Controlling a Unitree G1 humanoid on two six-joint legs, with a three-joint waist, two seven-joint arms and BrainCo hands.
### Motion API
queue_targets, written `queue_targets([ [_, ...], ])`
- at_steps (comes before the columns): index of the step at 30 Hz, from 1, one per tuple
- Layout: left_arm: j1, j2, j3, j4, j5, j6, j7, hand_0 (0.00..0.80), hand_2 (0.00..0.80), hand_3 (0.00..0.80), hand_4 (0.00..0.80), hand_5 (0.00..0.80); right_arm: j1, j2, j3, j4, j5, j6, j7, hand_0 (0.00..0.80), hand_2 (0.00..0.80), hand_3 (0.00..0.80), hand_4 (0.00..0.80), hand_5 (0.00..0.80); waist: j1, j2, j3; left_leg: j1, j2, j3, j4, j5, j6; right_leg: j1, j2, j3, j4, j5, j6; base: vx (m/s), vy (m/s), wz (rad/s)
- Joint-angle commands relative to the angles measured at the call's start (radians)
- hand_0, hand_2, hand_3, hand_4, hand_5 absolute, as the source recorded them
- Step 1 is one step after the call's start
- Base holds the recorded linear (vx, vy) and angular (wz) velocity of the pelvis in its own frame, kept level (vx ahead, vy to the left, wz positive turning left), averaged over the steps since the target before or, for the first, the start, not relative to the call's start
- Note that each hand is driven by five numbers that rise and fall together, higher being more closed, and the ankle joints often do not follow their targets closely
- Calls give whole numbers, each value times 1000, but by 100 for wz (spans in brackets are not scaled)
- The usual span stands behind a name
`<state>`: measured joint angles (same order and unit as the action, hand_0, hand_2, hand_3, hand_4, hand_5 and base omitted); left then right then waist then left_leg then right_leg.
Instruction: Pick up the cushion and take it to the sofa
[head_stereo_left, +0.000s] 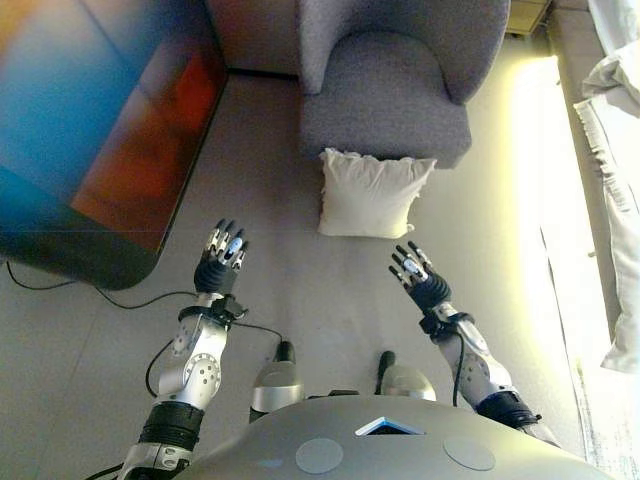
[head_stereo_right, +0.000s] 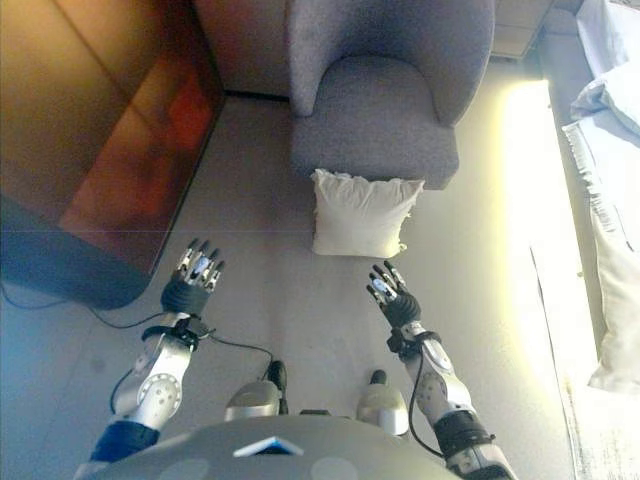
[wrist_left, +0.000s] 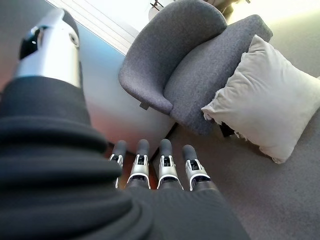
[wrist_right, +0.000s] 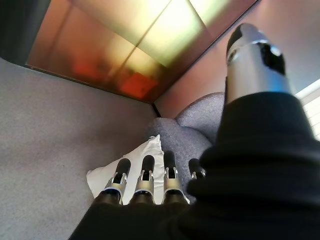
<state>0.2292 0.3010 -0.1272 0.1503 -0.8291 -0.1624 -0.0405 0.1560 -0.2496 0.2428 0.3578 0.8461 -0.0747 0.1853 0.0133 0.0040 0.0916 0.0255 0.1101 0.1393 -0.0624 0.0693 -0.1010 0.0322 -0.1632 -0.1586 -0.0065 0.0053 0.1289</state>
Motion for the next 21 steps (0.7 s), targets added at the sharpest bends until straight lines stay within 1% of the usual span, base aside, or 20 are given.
queue_targets([
  [1,-38,40,14,-35,27,-42,-1,0,0,0,0,0,-47,13,-20,-78,24,-49,-4,0,0,0,0,0,-3,-25,3,-31,-22,12,95,-68,42,-38,-54,-51,55,43,28,0,0,0],
  [5,-35,37,19,-45,13,-65,-2,0,0,0,0,0,-49,16,-14,-79,73,-27,17,0,0,0,0,0,1,-29,3,-39,-22,18,96,-68,46,-42,-53,-47,48,45,28,-13,-6,-3],
  [8,-38,39,15,-40,39,-79,3,0,0,0,0,0,-48,22,-3,-81,70,-35,23,0,0,0,0,0,4,-31,6,-39,-22,18,88,-65,45,-40,-50,-45,40,47,29,-21,-17,-11],
  [13,-17,44,12,-58,49,-62,1,0,0,0,0,0,-35,15,-1,-89,54,-41,9,0,0,0,0,0,5,-32,-2,-31,-22,20,78,-63,44,-27,-45,-48,25,48,29,20,-4,-4],
  [16,2,41,15,-60,38,-50,-18,0,0,0,0,0,-21,16,-9,-89,41,-34,2,0,0,0,0,0,7,-32,-9,-29,-20,28,75,-61,44,-21,-48,-57,26,45,30,46,27,-1],
  [21,22,43,15,-50,20,-67,-43,0,0,0,0,0,-2,14,-12,-84,29,-31,11,0,0,0,0,0,9,-35,-17,-25,-24,36,60,-57,45,-14,-53,-76,12,52,35,57,51,-2],
])
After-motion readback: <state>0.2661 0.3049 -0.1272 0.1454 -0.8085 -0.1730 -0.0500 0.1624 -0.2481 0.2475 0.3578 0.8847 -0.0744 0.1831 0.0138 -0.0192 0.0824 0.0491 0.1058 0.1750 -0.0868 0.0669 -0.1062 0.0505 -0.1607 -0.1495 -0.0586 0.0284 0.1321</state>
